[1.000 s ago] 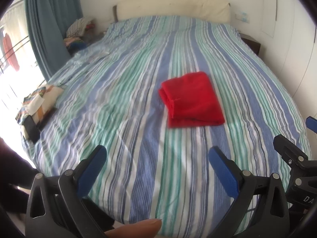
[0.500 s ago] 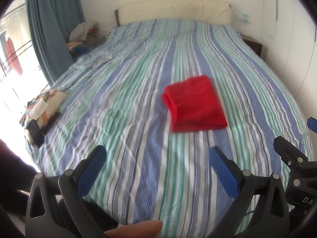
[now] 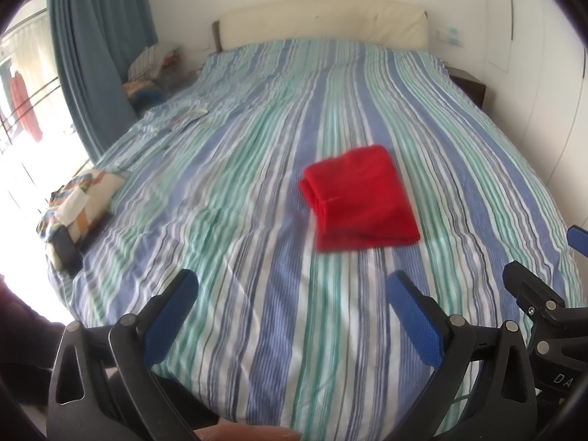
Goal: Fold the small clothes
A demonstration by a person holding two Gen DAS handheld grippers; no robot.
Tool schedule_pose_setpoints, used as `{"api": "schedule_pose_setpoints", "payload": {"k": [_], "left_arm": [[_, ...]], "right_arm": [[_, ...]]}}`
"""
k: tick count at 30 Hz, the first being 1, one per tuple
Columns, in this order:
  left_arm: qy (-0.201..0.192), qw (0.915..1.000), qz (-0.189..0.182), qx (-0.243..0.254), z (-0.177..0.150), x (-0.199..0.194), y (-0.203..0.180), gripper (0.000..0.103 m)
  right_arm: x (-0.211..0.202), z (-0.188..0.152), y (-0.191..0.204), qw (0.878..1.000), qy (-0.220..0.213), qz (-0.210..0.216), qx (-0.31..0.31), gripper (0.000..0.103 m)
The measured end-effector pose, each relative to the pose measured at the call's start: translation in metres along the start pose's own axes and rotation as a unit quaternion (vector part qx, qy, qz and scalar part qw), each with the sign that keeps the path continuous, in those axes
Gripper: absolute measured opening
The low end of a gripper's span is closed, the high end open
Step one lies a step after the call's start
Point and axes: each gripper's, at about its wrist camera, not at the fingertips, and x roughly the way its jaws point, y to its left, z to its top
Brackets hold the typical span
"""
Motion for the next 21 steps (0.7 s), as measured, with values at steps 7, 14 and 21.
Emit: {"api": "schedule_pose_setpoints", "payload": {"k": [7,14,21], "left_arm": [[0.005,1.0000,0.001,0.002,-0.0016,0.0036,-0.0012,0.103],[-0.001,0.9999,0.001,0.013,-0.0031,0.0039,-0.0049,0.103],[-0.012,0.9998,0.004,0.012,-0.0036,-0.0009,-0.0045,0.102]], "right_arm": [[0.0008,-0.0002,0.0004,1.000,0.001,-0.003,0.000,0.102],[0.0051,-0.0023,-0.0010,1.000,0.006,-0.003,0.002,0.102],[0.0079,-0.0023,-0.0039,1.000,0.008,-0.006,0.003,0.102]]}}
